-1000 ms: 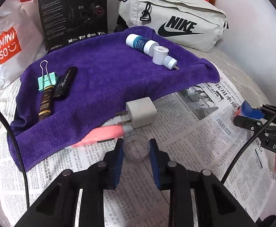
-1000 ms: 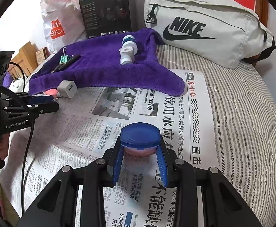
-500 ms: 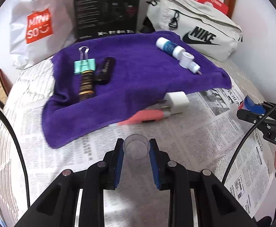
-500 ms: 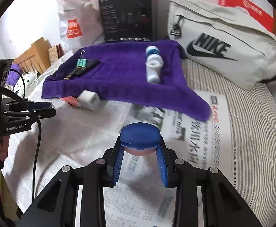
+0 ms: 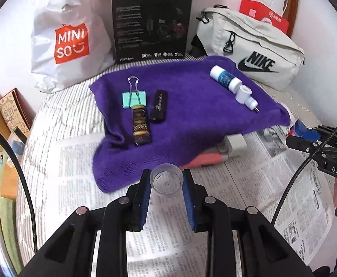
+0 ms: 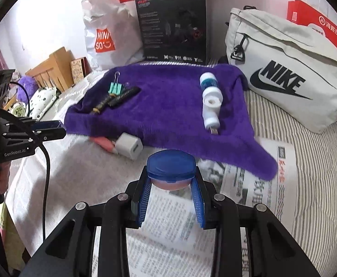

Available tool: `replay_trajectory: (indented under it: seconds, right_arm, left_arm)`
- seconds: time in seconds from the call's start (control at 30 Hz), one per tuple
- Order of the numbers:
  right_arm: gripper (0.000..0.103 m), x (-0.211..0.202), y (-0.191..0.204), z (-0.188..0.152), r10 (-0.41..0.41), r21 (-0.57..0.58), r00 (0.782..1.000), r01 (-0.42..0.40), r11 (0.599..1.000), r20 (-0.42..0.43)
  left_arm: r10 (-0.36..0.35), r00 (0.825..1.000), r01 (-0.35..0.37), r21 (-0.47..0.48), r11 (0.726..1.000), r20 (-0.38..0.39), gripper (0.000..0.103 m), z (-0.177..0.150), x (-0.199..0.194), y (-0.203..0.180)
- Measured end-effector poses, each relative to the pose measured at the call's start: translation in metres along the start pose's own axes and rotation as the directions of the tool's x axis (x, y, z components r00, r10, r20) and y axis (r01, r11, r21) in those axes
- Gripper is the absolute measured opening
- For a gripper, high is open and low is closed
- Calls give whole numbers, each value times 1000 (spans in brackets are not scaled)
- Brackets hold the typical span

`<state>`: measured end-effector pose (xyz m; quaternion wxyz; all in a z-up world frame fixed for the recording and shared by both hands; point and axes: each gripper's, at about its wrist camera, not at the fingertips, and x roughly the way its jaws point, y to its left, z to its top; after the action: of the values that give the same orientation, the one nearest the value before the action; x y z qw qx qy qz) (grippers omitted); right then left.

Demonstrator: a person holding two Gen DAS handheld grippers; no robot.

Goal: Organize rigid objects
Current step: 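Carry the cup onto the towel with the left while the right carries the jar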

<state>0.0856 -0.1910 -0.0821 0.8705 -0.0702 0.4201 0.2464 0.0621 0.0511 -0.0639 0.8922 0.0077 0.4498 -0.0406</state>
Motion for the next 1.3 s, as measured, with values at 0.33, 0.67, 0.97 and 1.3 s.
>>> replay_trajectory:
  seconds: [0.33,0.67,0.97,1.3]
  right_arm:
    - [34,18,-8,48,-6,1,1000,6,1000,8]
    - [34,71,-18,75,-7,12,997,8,1000,-76]
    - [34,100,-20,71,-17,9,990,18,1000,-142]
    - [34,105,-31,67,23,39,991,-18,999,-134]
  left_arm:
    - [0,1000,0,-2,1000,13,26,32,2,10]
    - [-12,1000,12,-7,1000,-9,26,54,25,21]
    - [-38,999,38,4,999,-31,26,62,44,25]
    - [-66,996,67,11,998,-61,26,64,59,23]
